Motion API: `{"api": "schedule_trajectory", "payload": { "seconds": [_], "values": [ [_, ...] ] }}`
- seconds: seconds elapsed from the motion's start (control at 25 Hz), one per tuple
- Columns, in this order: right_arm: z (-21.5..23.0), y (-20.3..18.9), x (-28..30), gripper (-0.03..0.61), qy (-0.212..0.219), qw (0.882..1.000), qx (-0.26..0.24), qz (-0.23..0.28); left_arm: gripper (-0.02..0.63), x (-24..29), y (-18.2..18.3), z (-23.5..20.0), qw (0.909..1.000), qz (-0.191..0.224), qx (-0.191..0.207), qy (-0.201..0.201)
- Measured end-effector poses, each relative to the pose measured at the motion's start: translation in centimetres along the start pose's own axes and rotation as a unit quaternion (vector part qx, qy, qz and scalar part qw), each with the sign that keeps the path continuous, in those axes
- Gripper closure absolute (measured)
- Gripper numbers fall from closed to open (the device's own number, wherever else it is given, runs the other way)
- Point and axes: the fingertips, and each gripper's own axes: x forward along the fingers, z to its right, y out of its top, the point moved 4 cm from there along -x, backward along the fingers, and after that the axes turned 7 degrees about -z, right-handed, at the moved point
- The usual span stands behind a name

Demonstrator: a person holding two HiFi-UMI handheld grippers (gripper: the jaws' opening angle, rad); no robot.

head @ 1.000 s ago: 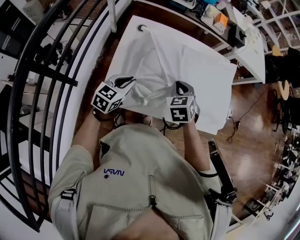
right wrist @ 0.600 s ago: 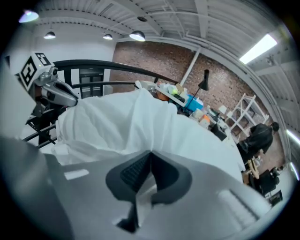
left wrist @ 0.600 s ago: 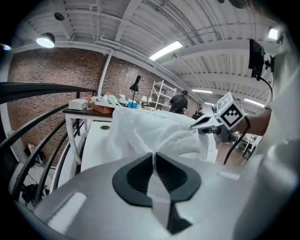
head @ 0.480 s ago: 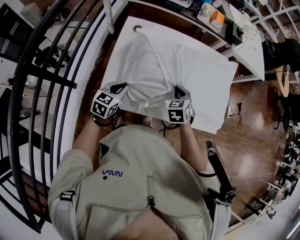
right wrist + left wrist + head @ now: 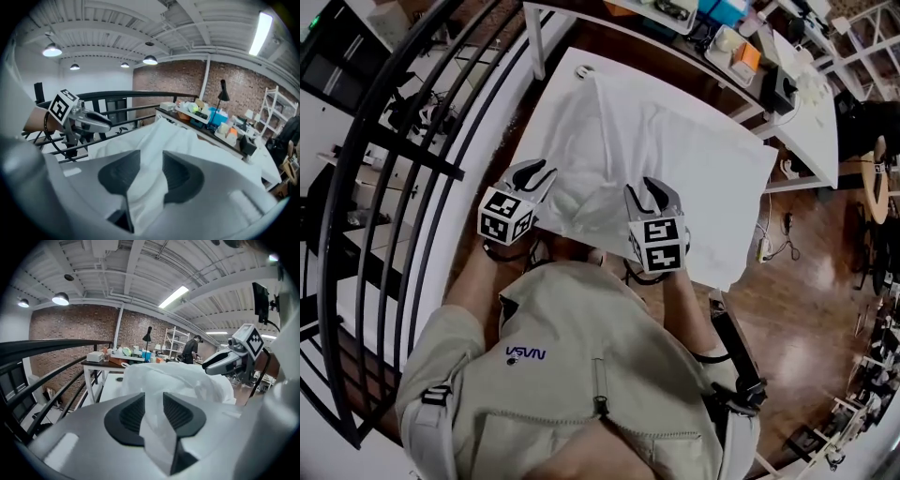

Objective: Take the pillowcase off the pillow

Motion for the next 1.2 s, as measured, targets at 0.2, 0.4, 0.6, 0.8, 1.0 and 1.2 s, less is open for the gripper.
{"api": "schedule_trajectory", "payload": {
  "seconds": [0.2,0.4,0.6,0.8,1.0,1.2],
  "values": [
    [1.6,2.8,0.0,0.43,0.021,0.999,-0.01,0.044,0.449,1.4,3.0,0.0,0.999,0.009,0.007,0.044],
    [2.8,5.3,0.7,0.43,0.03,0.997,-0.026,0.064,0.446,3.2,4.6,0.2,0.9969,0.003,0.014,0.077],
    [2.7,7.5,2.9,0.43,0.032,0.997,-0.032,0.055,0.446,4.9,5.6,-1.1,0.9972,-0.004,0.012,0.073],
    [2.4,10.4,6.0,0.43,0.01,0.999,-0.036,0.024,0.43,7.6,6.4,-4.1,0.9993,-0.013,-0.015,0.032],
    [3.2,11.7,9.6,0.43,-0.02,0.999,-0.032,-0.024,0.364,11.4,7.2,-4.7,0.9982,-0.035,-0.027,-0.041],
    [2.7,12.1,12.5,0.43,-0.013,0.997,-0.039,-0.066,0.351,14.3,6.3,-4.4,0.9925,-0.076,-0.039,-0.087]
  ]
}}
